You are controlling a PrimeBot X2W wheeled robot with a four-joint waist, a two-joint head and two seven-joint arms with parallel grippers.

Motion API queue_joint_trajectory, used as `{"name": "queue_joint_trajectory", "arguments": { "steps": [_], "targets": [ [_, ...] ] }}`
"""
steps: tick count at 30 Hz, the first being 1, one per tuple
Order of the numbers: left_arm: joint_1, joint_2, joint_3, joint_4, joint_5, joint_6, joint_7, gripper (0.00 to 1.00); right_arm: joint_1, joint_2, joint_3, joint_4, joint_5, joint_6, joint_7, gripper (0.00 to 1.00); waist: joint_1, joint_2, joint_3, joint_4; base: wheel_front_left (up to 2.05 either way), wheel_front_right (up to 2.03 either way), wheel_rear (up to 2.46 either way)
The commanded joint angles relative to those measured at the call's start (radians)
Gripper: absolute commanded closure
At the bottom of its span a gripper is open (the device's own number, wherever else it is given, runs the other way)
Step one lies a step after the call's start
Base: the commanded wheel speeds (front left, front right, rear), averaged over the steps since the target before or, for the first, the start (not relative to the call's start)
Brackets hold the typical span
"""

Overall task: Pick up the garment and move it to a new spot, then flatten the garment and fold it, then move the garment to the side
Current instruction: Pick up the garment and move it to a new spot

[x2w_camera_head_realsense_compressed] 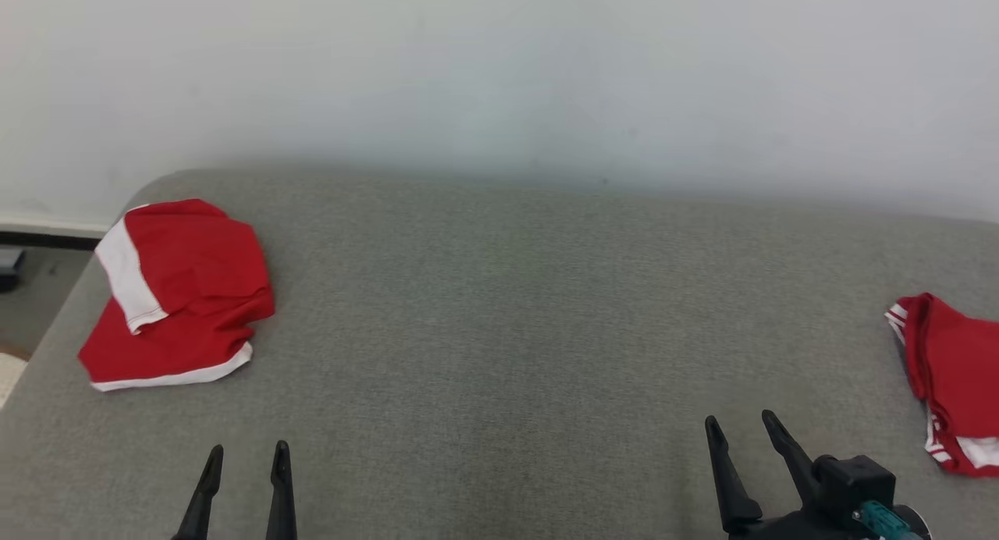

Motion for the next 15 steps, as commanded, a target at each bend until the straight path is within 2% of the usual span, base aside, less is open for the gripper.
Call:
{"name": "queue_joint_trajectory", "arguments": {
  "steps": [1, 11, 15],
  "targets": [
    [0.023, 0.0, 0.001, -0.003, -0.002, 0.003, -0.002, 0.0, 0.012, 0.0, 0.006, 0.001, 0.009, -0.002, -0.001, 0.0, 0.0, 0.0, -0.001, 0.102, 0.0, 0.0, 0.0],
    [0.043, 0.0, 0.02, 0.004, -0.001, 0.005, -0.002, 0.0, 0.016, 0.0, 0.05, 0.003, 0.019, -0.002, 0.005, 0.0, 0.0, 0.0, -0.007, 0.319, 0.0, 0.0, 0.0],
    [0.054, 0.0, 0.041, -0.006, -0.007, 0.003, -0.002, 0.0, -0.003, 0.0, 0.085, 0.002, 0.016, -0.002, 0.014, 0.0, 0.0, 0.0, 0.002, 0.368, 0.0, 0.0, 0.0]
  ]
}}
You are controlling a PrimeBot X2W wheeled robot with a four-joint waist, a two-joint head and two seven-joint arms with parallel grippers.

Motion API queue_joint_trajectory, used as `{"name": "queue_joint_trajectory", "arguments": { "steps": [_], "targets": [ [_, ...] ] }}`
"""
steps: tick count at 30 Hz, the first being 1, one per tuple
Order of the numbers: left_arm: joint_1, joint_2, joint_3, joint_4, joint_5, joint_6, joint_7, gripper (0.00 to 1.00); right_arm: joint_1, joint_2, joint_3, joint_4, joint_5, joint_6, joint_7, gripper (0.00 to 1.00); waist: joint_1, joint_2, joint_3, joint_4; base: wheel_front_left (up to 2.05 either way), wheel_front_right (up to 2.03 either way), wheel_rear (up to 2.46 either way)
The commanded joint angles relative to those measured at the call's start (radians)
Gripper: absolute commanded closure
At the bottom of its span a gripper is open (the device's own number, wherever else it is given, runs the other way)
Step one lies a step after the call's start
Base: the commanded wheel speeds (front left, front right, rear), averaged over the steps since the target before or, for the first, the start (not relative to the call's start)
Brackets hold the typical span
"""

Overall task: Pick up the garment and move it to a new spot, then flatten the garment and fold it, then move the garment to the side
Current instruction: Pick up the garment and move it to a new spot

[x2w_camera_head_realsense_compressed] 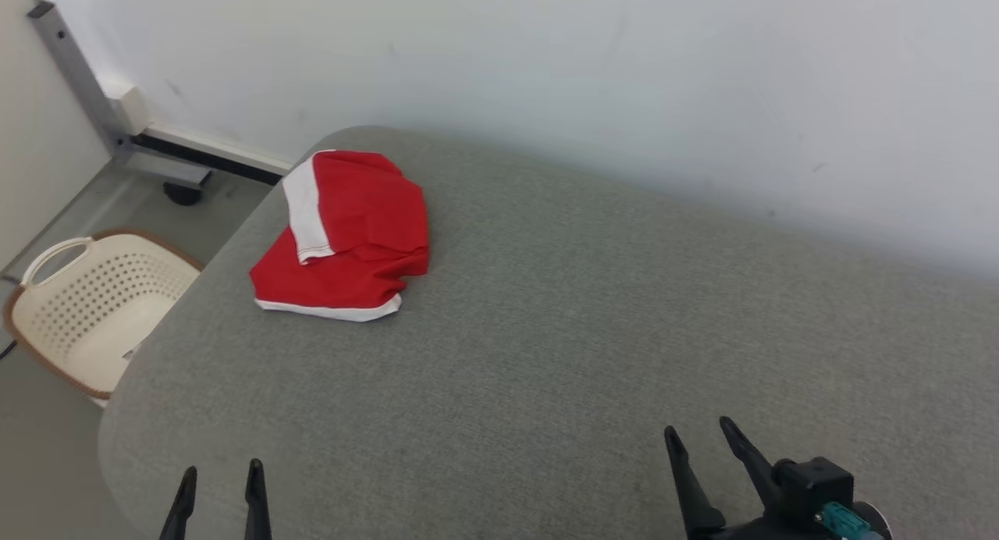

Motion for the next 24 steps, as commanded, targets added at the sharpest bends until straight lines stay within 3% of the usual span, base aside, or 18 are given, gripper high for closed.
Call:
{"name": "queue_joint_trajectory", "arguments": {
  "steps": [1, 14, 20, 24],
  "targets": [
    [0.021, 0.0, 0.016, -0.01, -0.011, 0.0, -0.002, 0.0, -0.016, 0.0, 0.02, 0.001, -0.005, -0.002, 0.006, 0.0, 0.0, 0.0, 0.009, 0.096, 0.0, 0.0, 0.0],
    [0.051, 0.0, 0.011, -0.042, -0.063, 0.036, -0.002, 0.0, -0.079, 0.0, 0.084, 0.029, -0.014, -0.002, 0.02, 0.0, 0.0, 0.0, 0.043, 0.114, 0.0, 0.0, 0.0],
    [-0.086, 0.012, -0.056, 0.072, -0.08, 0.015, 0.001, 0.0, -0.098, 0.0, 0.092, 0.021, -0.031, -0.002, 0.028, 0.0, 0.0, 0.0, 0.066, 0.113, 0.0, 0.0, 0.0],
    [-0.276, 0.02, -0.109, 0.234, -0.117, 0.001, 0.077, 0.0, -0.11, 0.0, 0.09, 0.002, -0.044, -0.002, 0.039, 0.0, 0.0, 0.0, 0.09, 0.108, 0.0, 0.0, 0.0]
  ]
}}
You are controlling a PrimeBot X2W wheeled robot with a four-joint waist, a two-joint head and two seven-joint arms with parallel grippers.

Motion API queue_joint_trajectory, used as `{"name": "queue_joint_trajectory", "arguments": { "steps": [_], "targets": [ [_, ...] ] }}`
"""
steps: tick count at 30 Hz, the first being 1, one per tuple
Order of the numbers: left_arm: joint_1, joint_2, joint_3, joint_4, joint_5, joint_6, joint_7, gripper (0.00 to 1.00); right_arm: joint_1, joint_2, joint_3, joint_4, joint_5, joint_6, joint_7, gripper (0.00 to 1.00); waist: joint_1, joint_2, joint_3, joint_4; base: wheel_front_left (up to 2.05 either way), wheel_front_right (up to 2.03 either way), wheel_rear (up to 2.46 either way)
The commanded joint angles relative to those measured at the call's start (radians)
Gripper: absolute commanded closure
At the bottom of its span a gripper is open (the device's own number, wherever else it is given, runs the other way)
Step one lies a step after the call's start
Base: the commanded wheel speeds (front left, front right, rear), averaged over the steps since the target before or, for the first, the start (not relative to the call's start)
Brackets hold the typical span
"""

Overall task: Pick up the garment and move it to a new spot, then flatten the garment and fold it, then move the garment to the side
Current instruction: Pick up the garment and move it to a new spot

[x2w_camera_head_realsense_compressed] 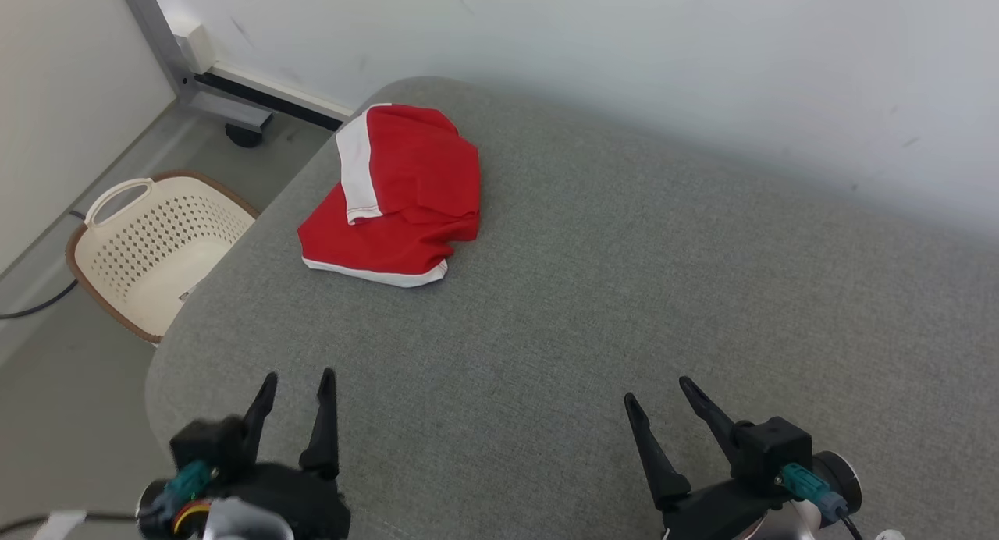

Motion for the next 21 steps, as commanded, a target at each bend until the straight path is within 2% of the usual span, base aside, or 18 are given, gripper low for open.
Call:
{"name": "queue_joint_trajectory", "arguments": {
  "steps": [1, 8, 17, 21],
  "targets": [
    [-0.043, -0.002, -0.011, 0.032, -0.008, -0.001, 0.023, 0.0, -0.01, -0.001, -0.005, -0.006, -0.008, -0.002, 0.003, 0.0, -0.0001, -0.0001, 0.017, -0.004, 0.0, 0.0, 0.0],
    [-0.369, -0.003, -0.078, 0.337, -0.062, -0.007, 0.132, 0.0, 0.035, -0.011, -0.031, -0.096, -0.055, -0.002, 0.058, 0.0, -0.0001, -0.0001, 0.096, -0.038, 0.0, 0.0, 0.0],
    [-0.668, -0.01, 0.017, 0.616, -0.183, 0.021, 0.181, 0.0, 0.038, -0.101, -0.018, -0.326, -0.095, -0.003, 0.183, 0.0, -0.0001, -0.0001, 0.297, -0.15, 0.0, 0.0, 0.0],
    [-0.758, 0.013, 0.034, 0.698, -0.2, 0.036, 0.183, 0.0, 0.034, -0.153, -0.003, -0.41, -0.097, -0.003, 0.229, 0.0, -0.0001, -0.0001, 0.369, -0.191, 0.0, 0.0, 0.0]
  ]
}}
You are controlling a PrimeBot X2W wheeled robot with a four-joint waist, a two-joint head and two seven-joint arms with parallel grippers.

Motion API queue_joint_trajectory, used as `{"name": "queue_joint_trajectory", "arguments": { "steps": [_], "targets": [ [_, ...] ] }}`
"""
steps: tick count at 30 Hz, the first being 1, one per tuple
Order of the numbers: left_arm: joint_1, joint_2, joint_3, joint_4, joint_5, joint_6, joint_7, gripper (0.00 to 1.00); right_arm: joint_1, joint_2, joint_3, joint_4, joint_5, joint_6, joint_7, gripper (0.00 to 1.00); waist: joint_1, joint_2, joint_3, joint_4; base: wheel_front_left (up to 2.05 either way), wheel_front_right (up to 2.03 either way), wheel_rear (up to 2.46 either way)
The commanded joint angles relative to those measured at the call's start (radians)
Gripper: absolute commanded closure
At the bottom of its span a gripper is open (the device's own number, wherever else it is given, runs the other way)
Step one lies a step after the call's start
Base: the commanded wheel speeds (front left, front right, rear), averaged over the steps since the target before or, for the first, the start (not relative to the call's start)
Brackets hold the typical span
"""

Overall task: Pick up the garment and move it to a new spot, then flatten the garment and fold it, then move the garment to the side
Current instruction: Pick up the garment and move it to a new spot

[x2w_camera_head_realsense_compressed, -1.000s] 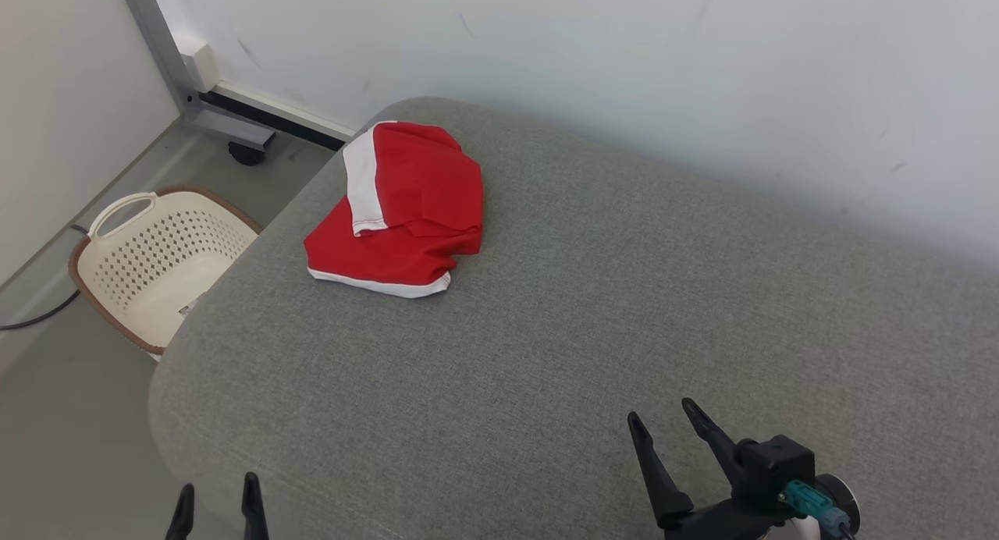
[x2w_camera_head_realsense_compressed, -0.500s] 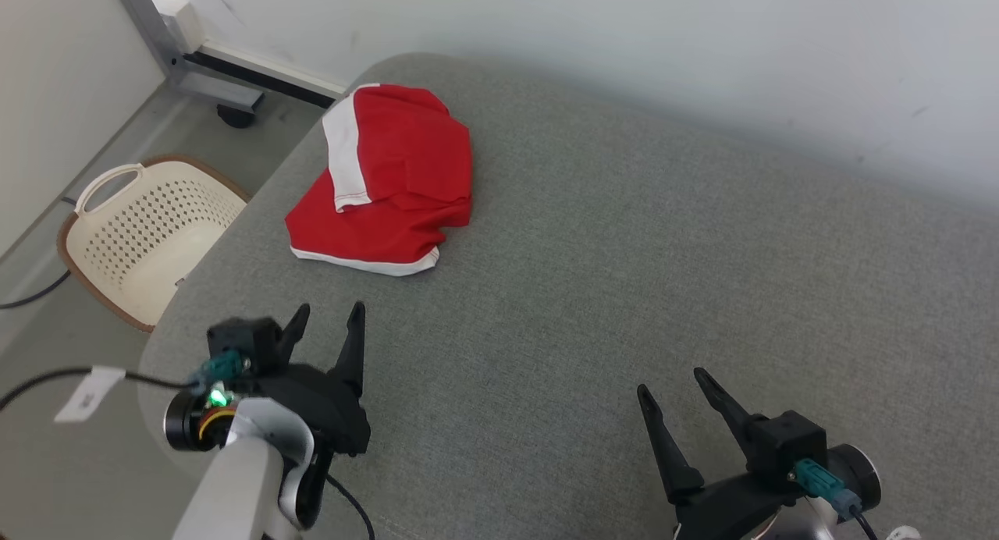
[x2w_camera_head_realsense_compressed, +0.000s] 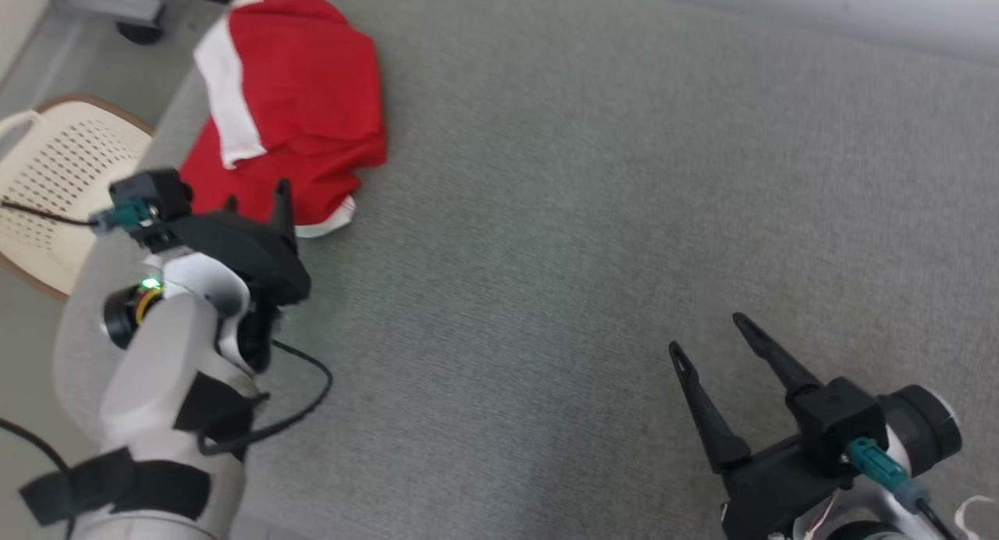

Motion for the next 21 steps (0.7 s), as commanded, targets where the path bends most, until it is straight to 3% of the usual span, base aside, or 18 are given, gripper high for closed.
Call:
{"name": "queue_joint_trajectory", "arguments": {
  "steps": [1, 13, 15, 21],
  "targets": [
    [-0.022, 0.016, 0.005, 0.02, 0.0, 0.011, -0.003, 0.0, -0.004, -0.012, 0.001, -0.021, -0.011, -0.003, 0.007, 0.0, -0.0004, -0.0002, 0.122, -0.097, 0.0, 0.0, 0.0],
    [-0.12, 0.089, 0.038, 0.196, -0.031, 0.1, 0.05, 0.0, 0.009, -0.013, -0.038, -0.1, -0.008, -0.003, 0.006, 0.0, -0.0004, -0.0002, 0.193, -0.194, 0.0, 0.0, 0.0],
    [-0.122, 0.095, 0.025, 0.205, -0.015, 0.091, 0.044, 1.0, 0.007, -0.01, -0.041, -0.097, -0.009, -0.003, 0.001, 0.0, -0.0004, -0.0002, 0.193, -0.202, 0.0, 0.0, 0.0],
    [-0.096, 0.087, 0.04, 0.22, -0.039, 0.082, -0.007, 1.0, -0.016, 0.0, -0.037, -0.062, -0.001, -0.003, -0.025, 0.0, -0.0004, -0.0002, 0.155, -0.195, 0.0, 0.0, 0.0]
  ]
}}
